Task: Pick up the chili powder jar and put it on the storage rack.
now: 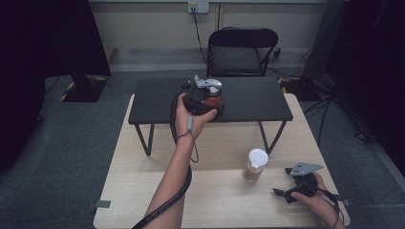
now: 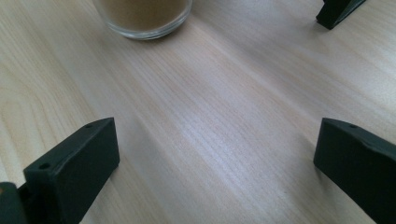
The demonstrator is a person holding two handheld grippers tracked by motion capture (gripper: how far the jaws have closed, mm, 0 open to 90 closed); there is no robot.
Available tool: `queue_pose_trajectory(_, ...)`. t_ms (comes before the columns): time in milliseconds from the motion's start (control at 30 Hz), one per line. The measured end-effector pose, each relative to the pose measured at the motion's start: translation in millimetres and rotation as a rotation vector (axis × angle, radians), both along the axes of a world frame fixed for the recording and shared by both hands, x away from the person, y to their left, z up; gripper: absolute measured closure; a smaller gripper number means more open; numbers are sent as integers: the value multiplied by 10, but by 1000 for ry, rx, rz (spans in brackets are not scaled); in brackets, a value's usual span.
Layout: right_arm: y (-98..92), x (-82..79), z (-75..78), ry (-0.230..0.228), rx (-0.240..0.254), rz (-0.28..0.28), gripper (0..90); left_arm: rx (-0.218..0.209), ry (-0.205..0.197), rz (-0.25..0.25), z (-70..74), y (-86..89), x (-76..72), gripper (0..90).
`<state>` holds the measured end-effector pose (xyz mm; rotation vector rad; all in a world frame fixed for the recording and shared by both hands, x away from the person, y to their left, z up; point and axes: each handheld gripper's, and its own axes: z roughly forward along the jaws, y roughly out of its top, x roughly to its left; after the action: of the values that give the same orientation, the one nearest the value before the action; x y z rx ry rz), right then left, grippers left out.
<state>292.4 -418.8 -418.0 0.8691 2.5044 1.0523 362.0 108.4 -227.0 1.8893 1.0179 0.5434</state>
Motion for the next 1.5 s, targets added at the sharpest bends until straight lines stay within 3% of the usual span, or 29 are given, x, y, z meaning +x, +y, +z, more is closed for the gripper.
queue_pose_trajectory(400,0,0,0,0,0,0,0,-19,-4,-11,-9,19,-76,6)
queue_pose_trajectory(967,-1,0,0,0,0,0,0,-6,-48,-48,-65,114,-298,20)
queue_pose_trajectory(1500,0,0,0,0,0,0,0,-19,-78,-83,-159,182,-488,24)
